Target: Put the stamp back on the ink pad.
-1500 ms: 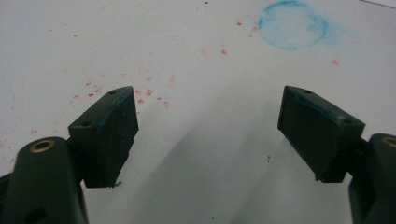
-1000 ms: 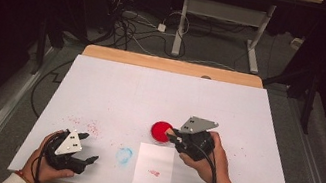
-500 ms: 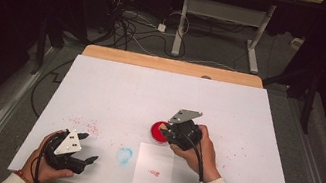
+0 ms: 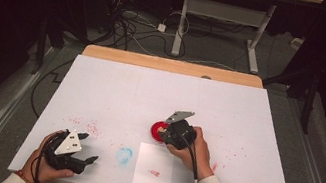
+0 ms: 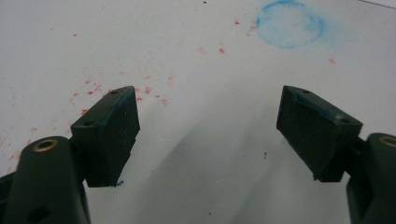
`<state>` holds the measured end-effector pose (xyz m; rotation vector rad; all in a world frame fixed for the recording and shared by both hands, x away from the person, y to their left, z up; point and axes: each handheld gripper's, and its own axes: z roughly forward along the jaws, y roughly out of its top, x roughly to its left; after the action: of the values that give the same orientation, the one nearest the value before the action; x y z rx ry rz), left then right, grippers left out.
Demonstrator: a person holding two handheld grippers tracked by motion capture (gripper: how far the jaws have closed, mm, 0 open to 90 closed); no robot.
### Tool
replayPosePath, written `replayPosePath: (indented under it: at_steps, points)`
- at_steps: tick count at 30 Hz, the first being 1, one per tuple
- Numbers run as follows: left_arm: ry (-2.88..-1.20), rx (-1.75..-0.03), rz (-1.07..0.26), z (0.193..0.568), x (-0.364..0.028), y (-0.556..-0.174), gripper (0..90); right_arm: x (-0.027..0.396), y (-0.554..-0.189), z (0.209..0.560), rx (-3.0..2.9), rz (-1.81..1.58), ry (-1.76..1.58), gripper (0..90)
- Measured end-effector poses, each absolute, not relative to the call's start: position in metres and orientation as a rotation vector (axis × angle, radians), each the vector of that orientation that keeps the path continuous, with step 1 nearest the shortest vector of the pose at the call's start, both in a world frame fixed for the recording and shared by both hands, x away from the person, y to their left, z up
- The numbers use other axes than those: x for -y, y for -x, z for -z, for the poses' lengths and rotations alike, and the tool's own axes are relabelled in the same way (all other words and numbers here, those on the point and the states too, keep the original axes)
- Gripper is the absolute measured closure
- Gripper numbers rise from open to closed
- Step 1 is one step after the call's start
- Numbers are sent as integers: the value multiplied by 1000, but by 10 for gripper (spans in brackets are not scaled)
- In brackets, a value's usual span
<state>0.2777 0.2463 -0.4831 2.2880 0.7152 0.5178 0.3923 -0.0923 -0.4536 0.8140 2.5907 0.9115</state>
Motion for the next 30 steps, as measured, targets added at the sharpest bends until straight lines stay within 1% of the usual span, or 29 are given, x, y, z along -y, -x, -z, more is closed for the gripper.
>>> replayPosePath:
  at_steps: [30]
  points:
    - [-2301, -714, -519, 483, -246, -277, 205, 92, -392, 459, -2576, -913, -811, 757]
